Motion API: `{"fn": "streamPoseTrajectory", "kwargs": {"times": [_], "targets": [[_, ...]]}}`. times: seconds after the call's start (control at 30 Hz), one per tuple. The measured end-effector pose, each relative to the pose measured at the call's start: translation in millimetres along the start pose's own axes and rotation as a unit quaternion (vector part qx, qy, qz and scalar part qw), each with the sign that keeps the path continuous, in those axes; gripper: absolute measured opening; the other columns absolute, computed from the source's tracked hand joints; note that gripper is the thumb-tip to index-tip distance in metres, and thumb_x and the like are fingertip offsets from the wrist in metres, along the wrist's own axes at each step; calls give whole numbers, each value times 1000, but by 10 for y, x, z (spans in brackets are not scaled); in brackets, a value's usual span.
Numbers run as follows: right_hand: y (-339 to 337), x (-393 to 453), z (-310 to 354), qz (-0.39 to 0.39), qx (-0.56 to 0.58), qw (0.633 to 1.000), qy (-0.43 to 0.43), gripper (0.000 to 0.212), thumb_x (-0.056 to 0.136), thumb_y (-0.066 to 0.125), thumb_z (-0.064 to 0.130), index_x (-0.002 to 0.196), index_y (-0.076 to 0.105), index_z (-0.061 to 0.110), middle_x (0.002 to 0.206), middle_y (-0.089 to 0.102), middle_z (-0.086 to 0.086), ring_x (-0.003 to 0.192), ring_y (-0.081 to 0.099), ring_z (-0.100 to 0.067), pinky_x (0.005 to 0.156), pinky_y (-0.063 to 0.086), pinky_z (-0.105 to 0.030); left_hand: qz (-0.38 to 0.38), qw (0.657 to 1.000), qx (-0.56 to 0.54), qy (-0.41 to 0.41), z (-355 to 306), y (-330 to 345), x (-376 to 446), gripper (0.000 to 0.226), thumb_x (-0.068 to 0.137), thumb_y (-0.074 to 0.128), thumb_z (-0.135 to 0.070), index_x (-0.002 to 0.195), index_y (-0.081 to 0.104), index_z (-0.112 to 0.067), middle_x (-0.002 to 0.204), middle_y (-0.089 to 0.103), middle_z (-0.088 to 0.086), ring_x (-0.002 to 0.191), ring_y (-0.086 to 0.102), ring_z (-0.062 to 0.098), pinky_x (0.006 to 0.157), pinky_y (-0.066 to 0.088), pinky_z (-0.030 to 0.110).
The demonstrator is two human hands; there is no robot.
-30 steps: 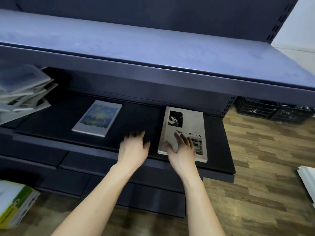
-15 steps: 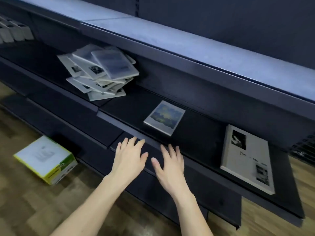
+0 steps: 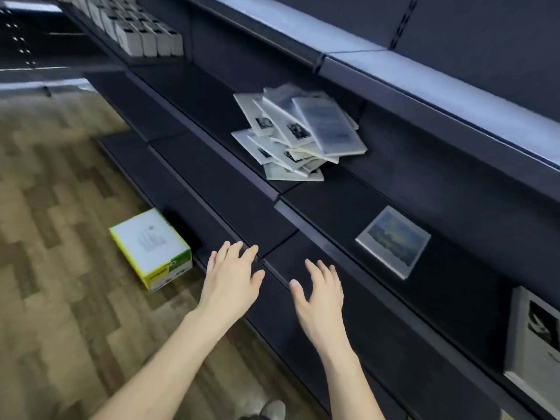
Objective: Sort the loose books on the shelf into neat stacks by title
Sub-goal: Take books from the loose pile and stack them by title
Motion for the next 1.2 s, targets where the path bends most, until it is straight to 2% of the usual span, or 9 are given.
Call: {"fn": "streamPoseTrajectory", "kwargs": {"times": [0.33, 0.5, 0.7, 0.8, 0.9, 0.97, 1.03, 1.13, 1.2], "targets": [[393, 768, 714, -27, 84, 995, -46, 50, 101, 51, 31, 149, 39, 24, 159, 31, 3, 151, 12, -13, 122, 19, -43, -41, 999, -14, -18, 486, -447, 659, 54, 101, 44, -40, 151, 29, -27, 159, 24, 3, 150, 7, 24, 121, 13, 43], [234, 1440, 970, -114, 158, 980, -46, 54, 99, 54, 25, 150, 37, 23, 159, 30, -1, 149, 17, -15, 120, 25, -46, -53, 998, 14, 12, 495, -643, 1268, 53, 101, 43, -38, 151, 29, -26, 158, 24, 4, 150, 7, 26, 122, 8, 42], [-35, 2058, 1163, -199, 192, 960, -35, 50, 97, 58, 22, 145, 44, 23, 152, 38, -3, 143, 30, -16, 116, 32, -43, -43, 995, 43, 75, 281, -772, 1957, 55, 101, 43, -38, 152, 26, -26, 159, 21, 4, 150, 3, 25, 122, 6, 41], [-289, 2184, 1160, -292, 200, 934, -45, 43, 94, 60, 14, 136, 54, 16, 144, 46, -7, 136, 40, -20, 112, 37, -42, -53, 992, 34, 107, 146, -823, 2181, 56, 101, 43, -37, 153, 24, -26, 160, 18, 5, 150, 2, 25, 122, 7, 40], [-519, 2250, 974, -395, 188, 899, -10, 44, 90, 61, 17, 134, 57, 14, 149, 41, -12, 137, 36, -27, 110, 37, -44, -68, 988, 12, 140, 20, -868, 2323, 57, 100, 46, -35, 152, 24, -26, 160, 13, 7, 150, 0, 26, 121, 11, 40], [-572, 2385, 850, -393, 192, 899, 30, 52, 92, 64, 19, 143, 51, 19, 156, 31, -14, 144, 28, -27, 111, 34, -37, -77, 984, -3, 163, -44, -908, 2453, 57, 99, 49, -33, 151, 26, -25, 160, 12, 8, 150, 1, 27, 121, 14, 40], [-577, 2568, 792, -365, 172, 914, 44, 61, 92, 68, 21, 148, 45, 21, 159, 27, -16, 148, 25, -28, 114, 34, -37, -87, 978, -15, 187, -112, -946, 2608, 58, 97, 53, -30, 150, 30, -24, 159, 15, 10, 149, 5, 30, 121, 19, 43], [-539, 2696, 802, -355, 162, 920, 44, 58, 93, 66, 24, 147, 48, 13, 153, 40, -18, 144, 35, -31, 111, 40, -50, -112, 966, -32, 229, -222, -1022, 2818, 58, 92, 60, -28, 145, 38, -23, 155, 25, 9, 148, 13, 33, 118, 25, 45], [-539, 2671, 873, -382, 145, 911, 54, 52, 92, 59, 30, 139, 56, 7, 145, 51, -17, 136, 45, -32, 107, 43, -51, -114, 961, -35, 250, -282, -1047, 2967, 59, 91, 61, -31, 145, 39, -25, 155, 27, 9, 147, 15, 33, 116, 28, 48]]}}
Point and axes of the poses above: each hand's wrist, its own x-axis towards the middle knuckle, its own y-axis out of the palm, z = x × y, the point moved 9 cm from there along x, towards the middle knuckle
